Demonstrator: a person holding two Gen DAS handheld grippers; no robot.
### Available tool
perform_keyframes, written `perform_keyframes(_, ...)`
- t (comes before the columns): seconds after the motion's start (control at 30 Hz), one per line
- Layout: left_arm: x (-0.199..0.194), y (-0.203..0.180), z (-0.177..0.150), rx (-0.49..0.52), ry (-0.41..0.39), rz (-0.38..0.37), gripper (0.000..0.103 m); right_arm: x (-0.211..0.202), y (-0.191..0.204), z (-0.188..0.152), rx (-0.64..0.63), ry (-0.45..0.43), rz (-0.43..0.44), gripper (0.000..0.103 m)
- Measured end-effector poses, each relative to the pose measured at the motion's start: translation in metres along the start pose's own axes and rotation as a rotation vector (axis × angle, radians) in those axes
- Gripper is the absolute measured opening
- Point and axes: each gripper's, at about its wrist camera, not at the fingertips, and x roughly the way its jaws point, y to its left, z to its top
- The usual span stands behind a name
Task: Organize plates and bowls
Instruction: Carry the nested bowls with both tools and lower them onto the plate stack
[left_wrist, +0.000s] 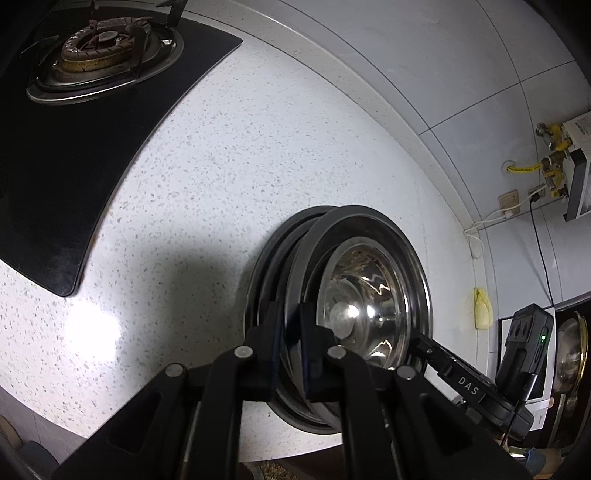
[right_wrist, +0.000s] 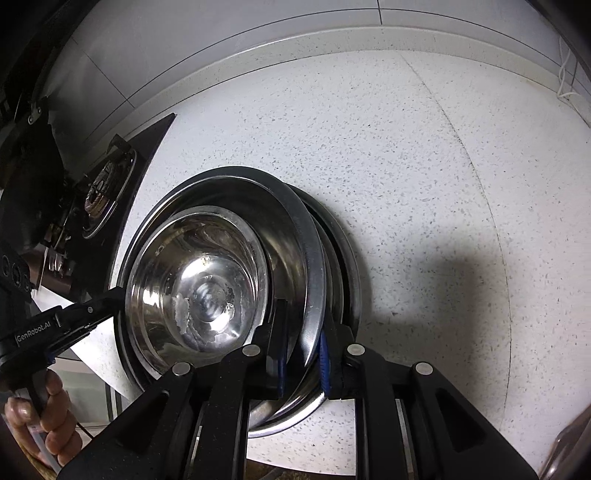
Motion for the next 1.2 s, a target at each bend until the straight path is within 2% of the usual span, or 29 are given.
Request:
perform_keyframes(0.3, -0.006, -0.005, 0.001, 0.019, -0.021, 0.009, 0.007, -0.010, 0.000, 0.000, -0.030, -0.034, -0.037, 0.014)
perform_keyframes(0.5, -0.003, -0.003, 0.001, 0.019, -0.004, 0.003, 0.007, -0.008, -0.001, 0.002, -0.032, -0.032, -0.040, 0.014)
perform_keyframes(0.97, -0.004, -0.003, 0.010, 0.065, 0.002, -0.005, 0.007, -0.006, 0.010, 0.000, -0.025, -0.058, -0.108, 0.014)
perform_keyframes(1.2, 0.001, 0.004, 0.021, 0.078, 0.039, -0.054, 0.007, -0.001, 0.013, -0.001, -0.014, -0.056, -0.155, 0.013)
